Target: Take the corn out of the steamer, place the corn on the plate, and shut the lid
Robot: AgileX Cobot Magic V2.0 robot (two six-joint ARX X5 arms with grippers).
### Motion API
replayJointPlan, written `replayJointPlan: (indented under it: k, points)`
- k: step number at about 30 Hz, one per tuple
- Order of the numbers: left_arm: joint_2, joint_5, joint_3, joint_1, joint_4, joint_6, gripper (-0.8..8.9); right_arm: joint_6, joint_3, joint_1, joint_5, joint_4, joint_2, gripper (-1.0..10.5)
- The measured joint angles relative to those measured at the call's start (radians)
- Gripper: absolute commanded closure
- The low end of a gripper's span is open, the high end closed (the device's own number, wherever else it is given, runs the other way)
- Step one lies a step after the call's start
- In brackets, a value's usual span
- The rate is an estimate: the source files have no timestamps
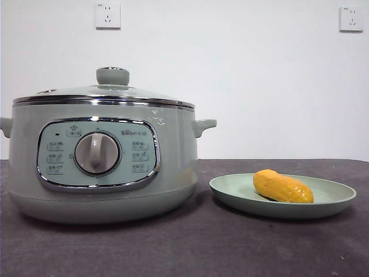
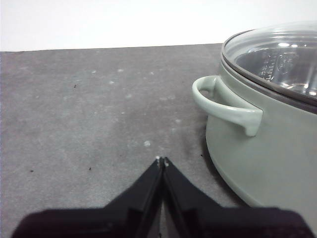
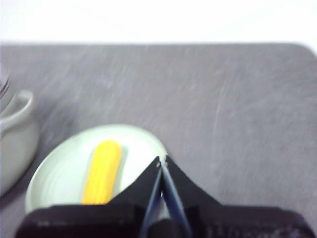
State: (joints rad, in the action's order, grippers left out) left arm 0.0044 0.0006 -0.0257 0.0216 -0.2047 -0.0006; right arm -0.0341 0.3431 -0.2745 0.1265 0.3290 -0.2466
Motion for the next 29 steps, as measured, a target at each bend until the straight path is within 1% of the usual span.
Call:
replayJointPlan:
  k: [2,5,9,13,17,20,22,26,29]
  points:
    - [0.0,0.0,0.0,0.0,0.0,0.0,8.17,0.016,-0.077,0.064,-0.049,-0.096,0.065,9.5]
    - [0.0,0.0,0.0,0.0,0.0,0.0,8.17,0.035,-0.173,0.121,-0.083,-0.201,0.142,9.5]
    - [0.0,0.0,0.0,0.0,0.0,0.0,8.16,0.043,-0.259,0.159,-0.091,-0.208,0.21,9.5]
    - [0.0,0.0,0.0,0.0,0.0,0.0,8.17,0.046,-0.315,0.166,-0.093,-0.206,0.242,9.5]
    - [0.0,0.0,0.0,0.0,0.0,0.0,8.17,0.046,-0.328,0.166,-0.1,-0.159,0.242,9.5]
    - [0.0,0.0,0.0,0.0,0.0,0.0,8.17,0.045,-0.328,0.166,-0.101,-0.157,0.243,9.5]
    - [0.0,0.0,0.0,0.0,0.0,0.0,8.17,0.021,-0.328,0.166,-0.109,-0.157,0.243,9.5]
    - [0.0,0.0,0.0,0.0,0.0,0.0,8.17,-0.075,-0.328,0.166,-0.124,-0.157,0.243,9.5]
    - [0.0,0.0,0.0,0.0,0.0,0.0,8.17,-0.104,-0.328,0.166,-0.123,-0.157,0.243,9.5]
